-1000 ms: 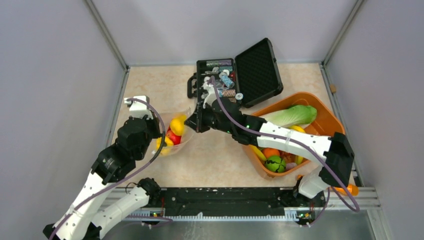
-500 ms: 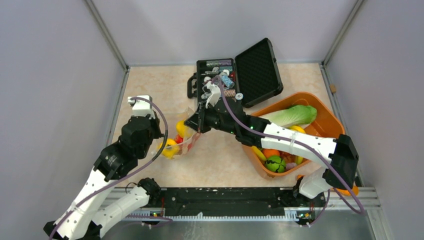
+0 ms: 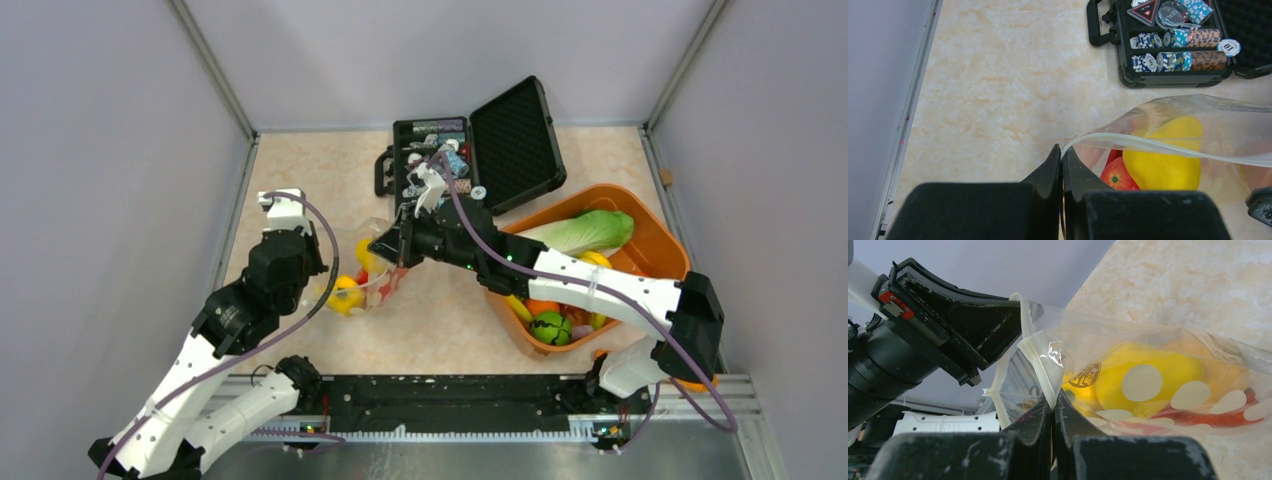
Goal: Place the food in the zip-top bag and seal the zipper
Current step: Adjust the zipper food storage bag at the center of the board.
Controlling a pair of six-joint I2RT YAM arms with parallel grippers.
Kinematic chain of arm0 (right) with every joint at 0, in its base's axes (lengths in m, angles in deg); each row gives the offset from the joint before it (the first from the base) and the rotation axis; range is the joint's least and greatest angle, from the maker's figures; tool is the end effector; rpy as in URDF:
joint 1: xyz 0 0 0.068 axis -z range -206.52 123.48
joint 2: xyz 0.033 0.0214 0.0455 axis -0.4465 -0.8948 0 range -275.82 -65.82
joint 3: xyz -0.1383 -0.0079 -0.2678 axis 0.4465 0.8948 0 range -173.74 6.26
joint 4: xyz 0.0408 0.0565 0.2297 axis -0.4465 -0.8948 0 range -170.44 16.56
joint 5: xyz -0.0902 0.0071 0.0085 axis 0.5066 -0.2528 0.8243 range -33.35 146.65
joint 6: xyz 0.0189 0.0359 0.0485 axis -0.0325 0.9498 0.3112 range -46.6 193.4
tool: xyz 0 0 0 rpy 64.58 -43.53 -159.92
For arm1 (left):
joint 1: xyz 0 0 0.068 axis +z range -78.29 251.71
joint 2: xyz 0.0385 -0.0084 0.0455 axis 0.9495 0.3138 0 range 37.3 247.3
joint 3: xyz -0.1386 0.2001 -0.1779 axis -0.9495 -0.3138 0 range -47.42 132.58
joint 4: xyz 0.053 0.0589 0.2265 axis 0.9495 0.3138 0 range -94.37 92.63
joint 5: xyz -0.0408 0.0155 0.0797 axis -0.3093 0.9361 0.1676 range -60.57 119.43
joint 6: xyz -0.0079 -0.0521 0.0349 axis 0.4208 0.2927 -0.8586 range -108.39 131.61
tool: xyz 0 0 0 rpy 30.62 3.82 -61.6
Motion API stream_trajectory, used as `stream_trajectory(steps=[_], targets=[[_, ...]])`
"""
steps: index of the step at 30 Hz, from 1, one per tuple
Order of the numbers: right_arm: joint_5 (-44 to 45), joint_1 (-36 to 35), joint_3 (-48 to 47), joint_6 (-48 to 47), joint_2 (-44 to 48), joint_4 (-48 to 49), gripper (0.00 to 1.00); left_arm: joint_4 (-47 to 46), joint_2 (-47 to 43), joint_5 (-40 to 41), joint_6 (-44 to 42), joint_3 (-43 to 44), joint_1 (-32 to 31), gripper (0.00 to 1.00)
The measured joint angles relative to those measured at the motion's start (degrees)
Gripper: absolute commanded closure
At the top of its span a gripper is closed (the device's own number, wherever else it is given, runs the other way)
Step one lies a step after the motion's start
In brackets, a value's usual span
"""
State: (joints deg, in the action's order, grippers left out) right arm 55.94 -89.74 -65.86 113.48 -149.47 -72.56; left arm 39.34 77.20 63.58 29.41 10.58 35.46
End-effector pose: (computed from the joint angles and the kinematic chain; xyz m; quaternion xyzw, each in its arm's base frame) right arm 0.1516 0.3015 0.3970 -0.1583 0.7532 0.5037 0.3924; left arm 0.0888 -0.0313 0.3784 -0.0248 0.8235 -0.0101 0.5666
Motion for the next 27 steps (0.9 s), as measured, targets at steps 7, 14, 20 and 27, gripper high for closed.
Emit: stream_trajectory(steps=[7,14,20,27], targets=[[0.0,0.0,0.5,0.0,0.3,0.0,1.00,0.0,0.1,-0.2,0.0,0.0,0.0,1.00],[0.0,0.0,0.5,0.0,0.3,0.0,1.00,-0.1,0.1,-0.4,0.0,0.0,0.0,1.00],[0.0,0.0,0.5,-0.1,0.3,-0.1,1.00,-0.1,0.1,-0.5,0.0,0.0,0.0,1.00],[-0.4,0.0,-0.4,-1.3,-1.0,-0.8,1.00,0.2,-0.6,-0.5,0.0,0.1,0.0,1.00]])
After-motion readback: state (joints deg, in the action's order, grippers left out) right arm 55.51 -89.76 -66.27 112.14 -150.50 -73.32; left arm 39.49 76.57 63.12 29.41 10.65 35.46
